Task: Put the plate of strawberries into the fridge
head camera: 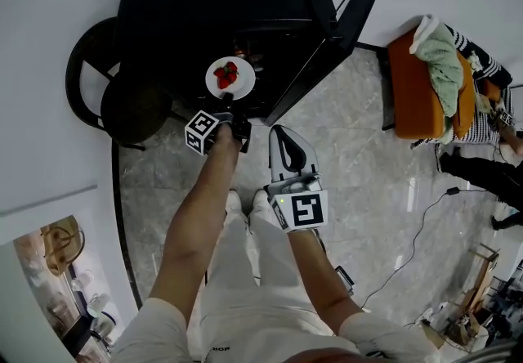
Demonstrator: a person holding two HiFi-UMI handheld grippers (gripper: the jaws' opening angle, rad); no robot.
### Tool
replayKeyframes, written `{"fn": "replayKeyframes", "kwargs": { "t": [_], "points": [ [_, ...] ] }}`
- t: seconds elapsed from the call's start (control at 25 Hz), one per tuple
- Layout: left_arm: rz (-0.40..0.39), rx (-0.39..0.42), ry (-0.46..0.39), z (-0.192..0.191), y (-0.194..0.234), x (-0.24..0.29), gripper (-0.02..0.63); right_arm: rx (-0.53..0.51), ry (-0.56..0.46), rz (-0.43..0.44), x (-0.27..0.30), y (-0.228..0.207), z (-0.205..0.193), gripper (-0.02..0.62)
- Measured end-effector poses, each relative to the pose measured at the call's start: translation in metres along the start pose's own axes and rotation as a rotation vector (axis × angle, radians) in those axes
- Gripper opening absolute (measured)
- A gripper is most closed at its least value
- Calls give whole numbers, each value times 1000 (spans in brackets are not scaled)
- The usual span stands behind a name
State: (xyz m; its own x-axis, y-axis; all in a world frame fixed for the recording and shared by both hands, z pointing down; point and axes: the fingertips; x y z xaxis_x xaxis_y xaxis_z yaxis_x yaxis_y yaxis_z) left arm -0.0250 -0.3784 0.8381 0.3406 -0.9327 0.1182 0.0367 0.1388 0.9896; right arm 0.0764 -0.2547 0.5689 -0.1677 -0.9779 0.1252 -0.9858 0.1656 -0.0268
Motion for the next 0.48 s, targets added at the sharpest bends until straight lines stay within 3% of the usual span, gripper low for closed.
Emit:
{"fn": "replayKeyframes", "kwargs": {
  "t": [0.48],
  "points": [
    [32,5,-10,2,6,15,13,-7,16,10,-2,3,-4,12]
  ]
}}
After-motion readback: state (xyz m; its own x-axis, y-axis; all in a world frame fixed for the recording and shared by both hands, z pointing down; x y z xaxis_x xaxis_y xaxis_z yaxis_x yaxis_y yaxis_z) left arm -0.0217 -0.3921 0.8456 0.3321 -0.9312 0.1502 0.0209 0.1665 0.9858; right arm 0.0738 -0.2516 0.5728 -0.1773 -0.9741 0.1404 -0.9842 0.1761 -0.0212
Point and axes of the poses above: the fingertips, and each gripper's own axes: x forward along the fingers, y to its left, z out of its top, and after that the axes turned 13 degrees about -z, right-handed
